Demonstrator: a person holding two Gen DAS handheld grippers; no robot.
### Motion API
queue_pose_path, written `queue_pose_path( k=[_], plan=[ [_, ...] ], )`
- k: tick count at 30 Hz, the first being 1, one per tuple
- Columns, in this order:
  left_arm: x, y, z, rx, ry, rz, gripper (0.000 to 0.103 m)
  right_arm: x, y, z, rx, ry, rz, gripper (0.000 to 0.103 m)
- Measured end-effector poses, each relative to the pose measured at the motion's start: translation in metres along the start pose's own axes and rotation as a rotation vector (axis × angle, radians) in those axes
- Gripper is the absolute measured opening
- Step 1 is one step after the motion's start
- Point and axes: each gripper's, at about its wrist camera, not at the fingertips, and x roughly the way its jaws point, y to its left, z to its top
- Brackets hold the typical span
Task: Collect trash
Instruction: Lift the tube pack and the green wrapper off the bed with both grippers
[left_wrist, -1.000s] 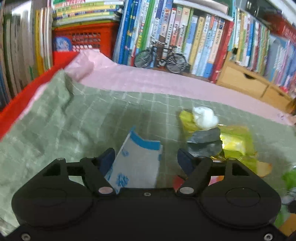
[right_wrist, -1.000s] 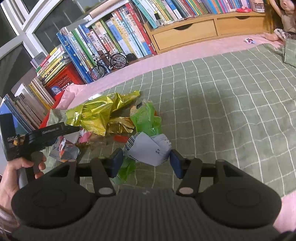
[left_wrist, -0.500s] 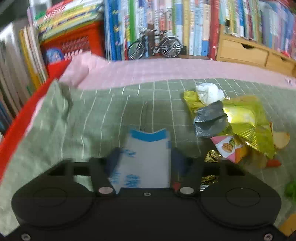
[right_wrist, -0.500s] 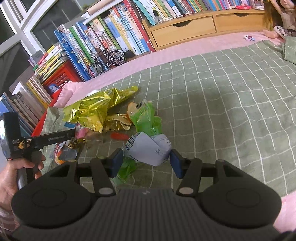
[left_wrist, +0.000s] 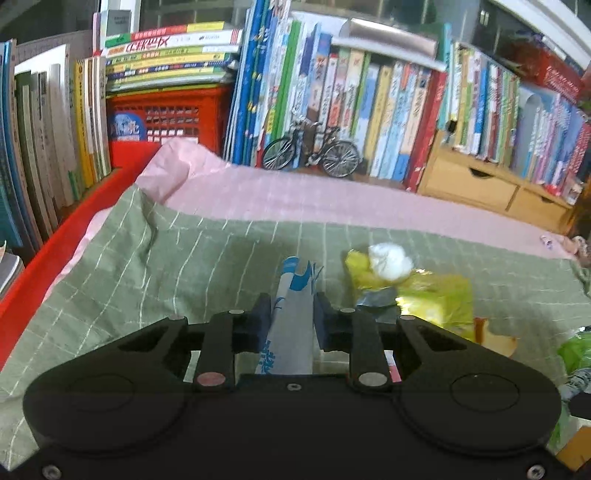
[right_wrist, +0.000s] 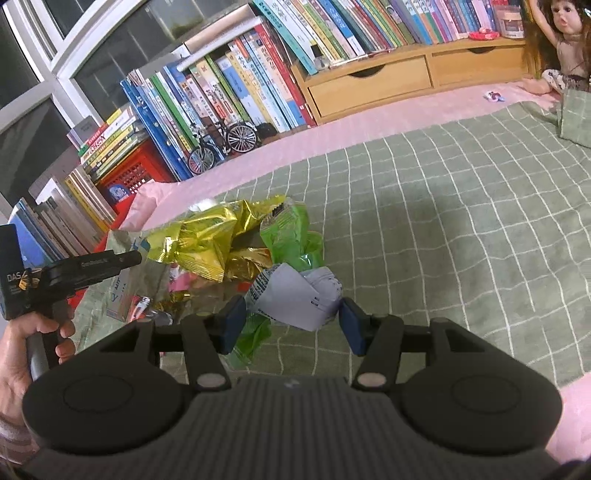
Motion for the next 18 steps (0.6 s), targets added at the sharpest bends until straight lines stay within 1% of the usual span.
queue_pose_path(
  k=[5,10,14,18],
  plan=[
    [-0.026,-0.009,0.002,0.014,-0.034,-0.029,0.022,-0.015,0.002,0.001,0.002,-0.023,-0.008,0.058],
    [-0.060,-0.022,0.000,0.033,-0.067,-0.086,0.022,-0.032,0.000,-0.001,0.013,-0.038,-0.008,0.058],
    [-0.088,-0.035,-0.009,0.068,-0.092,-0.139,0.022,-0.046,0.001,-0.004,0.008,-0.046,-0.007,0.058],
    [-0.114,-0.049,-0.025,0.100,-0.101,-0.207,0.022,-0.059,0.000,-0.011,0.001,-0.046,-0.006,0.058]
  ],
)
